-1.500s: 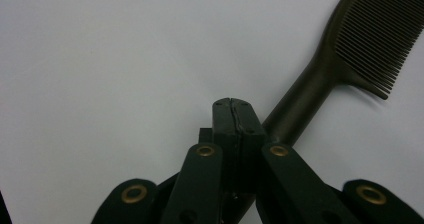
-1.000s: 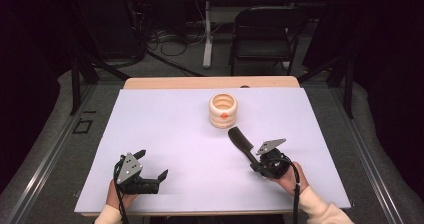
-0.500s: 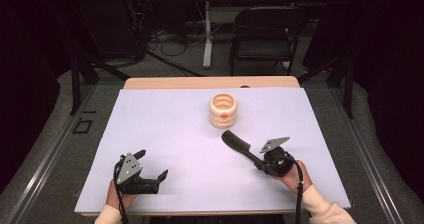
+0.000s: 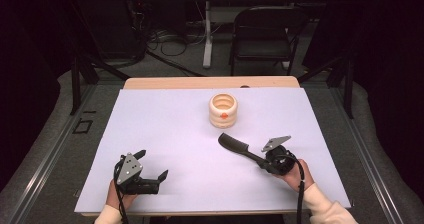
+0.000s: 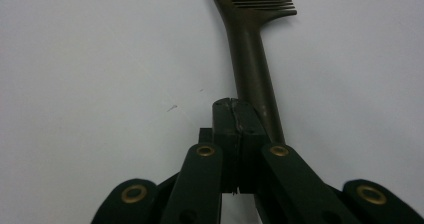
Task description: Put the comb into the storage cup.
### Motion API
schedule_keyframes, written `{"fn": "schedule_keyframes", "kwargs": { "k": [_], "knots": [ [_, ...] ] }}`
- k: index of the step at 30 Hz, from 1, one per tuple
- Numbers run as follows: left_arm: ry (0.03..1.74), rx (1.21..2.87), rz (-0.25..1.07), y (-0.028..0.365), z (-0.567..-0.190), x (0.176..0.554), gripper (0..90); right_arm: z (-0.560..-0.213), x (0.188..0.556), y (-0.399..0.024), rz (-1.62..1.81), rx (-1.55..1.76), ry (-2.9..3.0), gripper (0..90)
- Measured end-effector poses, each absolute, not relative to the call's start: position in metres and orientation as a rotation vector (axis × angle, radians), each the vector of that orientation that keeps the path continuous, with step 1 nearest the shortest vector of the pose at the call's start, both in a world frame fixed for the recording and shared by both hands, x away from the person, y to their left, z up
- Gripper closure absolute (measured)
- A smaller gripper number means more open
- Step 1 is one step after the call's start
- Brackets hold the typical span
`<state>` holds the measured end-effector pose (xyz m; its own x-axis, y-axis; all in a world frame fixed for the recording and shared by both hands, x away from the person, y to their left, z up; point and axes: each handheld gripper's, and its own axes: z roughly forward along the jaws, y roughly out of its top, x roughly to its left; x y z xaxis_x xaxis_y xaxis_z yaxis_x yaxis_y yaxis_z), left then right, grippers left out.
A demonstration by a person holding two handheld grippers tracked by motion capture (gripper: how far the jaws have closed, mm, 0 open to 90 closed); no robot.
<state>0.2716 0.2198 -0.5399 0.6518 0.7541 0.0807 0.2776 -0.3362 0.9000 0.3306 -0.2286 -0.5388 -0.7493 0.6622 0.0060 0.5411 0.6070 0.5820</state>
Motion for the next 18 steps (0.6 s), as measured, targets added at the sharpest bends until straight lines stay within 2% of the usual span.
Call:
{"fn": "schedule_keyframes", "kwargs": {
  "k": [18],
  "knots": [
    [0.813,1.906,0.619,0.2197,-0.5404,0.2717,0.0,-0.541,0.3378,-0.2331,0.815,0.99,2.595,90.0]
  ]
}}
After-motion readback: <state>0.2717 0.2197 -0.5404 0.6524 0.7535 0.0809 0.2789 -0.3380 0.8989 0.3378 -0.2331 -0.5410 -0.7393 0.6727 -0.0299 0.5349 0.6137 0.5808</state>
